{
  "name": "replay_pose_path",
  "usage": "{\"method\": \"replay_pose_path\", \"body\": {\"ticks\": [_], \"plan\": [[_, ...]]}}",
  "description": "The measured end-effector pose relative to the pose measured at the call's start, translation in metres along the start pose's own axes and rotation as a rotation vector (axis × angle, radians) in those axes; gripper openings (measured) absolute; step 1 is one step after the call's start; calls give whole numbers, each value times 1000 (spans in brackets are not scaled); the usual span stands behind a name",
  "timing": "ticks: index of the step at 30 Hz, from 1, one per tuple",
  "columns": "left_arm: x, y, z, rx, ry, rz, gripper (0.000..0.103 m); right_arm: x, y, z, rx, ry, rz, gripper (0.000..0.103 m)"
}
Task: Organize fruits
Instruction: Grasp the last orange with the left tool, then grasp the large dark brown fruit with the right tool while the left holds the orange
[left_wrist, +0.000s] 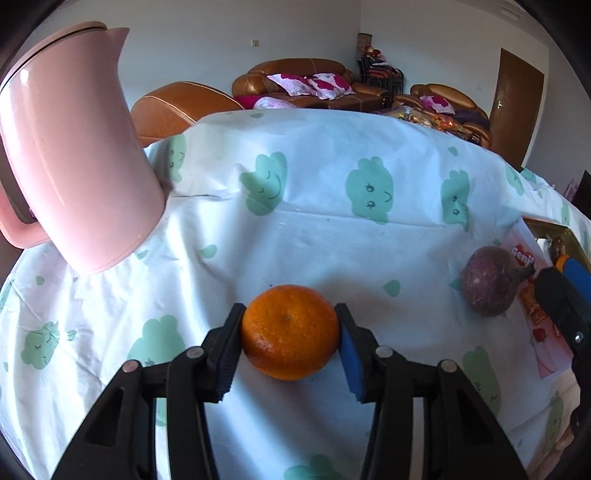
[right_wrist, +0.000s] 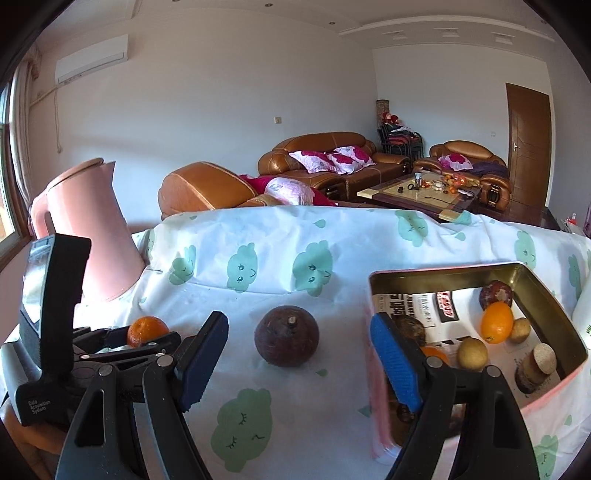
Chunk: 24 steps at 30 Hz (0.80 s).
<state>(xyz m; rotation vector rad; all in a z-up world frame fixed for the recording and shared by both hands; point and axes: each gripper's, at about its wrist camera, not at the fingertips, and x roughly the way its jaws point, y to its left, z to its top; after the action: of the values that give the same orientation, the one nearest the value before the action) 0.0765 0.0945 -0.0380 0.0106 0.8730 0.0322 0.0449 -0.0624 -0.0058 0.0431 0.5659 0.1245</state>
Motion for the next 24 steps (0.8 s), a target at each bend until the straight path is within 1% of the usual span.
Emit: {"method": "replay_pose_path", "body": {"ticks": [3,5,7,9,11,18,21,22,24], "plan": [[0,2,-2,-7,-1,-5,50,23,12,6,-36,61,-4,81],[0,1,0,-1,0,1,50,38,16,8,-50,118,-5,81],[0,2,0,0,2,1,50,53,17,8,-54,181,-3,81],[0,1,0,0,1,2,50,64,18,8,-56,224,-8,81],[0,2,0,2,2,4,50,70,21,8,-78,240,-23,81],[6,3,2,-8,22,7,51,89,33,5,-190,326,-161,80],[6,4,2,-8,21,6,51,88,32,6,-197,324,-168,79],[6,4,2,-9,21,5,51,86,31,6,-199,323,-173,73],[6,4,2,-9,21,5,51,81,33,5,-226,311,-189,54]]}}
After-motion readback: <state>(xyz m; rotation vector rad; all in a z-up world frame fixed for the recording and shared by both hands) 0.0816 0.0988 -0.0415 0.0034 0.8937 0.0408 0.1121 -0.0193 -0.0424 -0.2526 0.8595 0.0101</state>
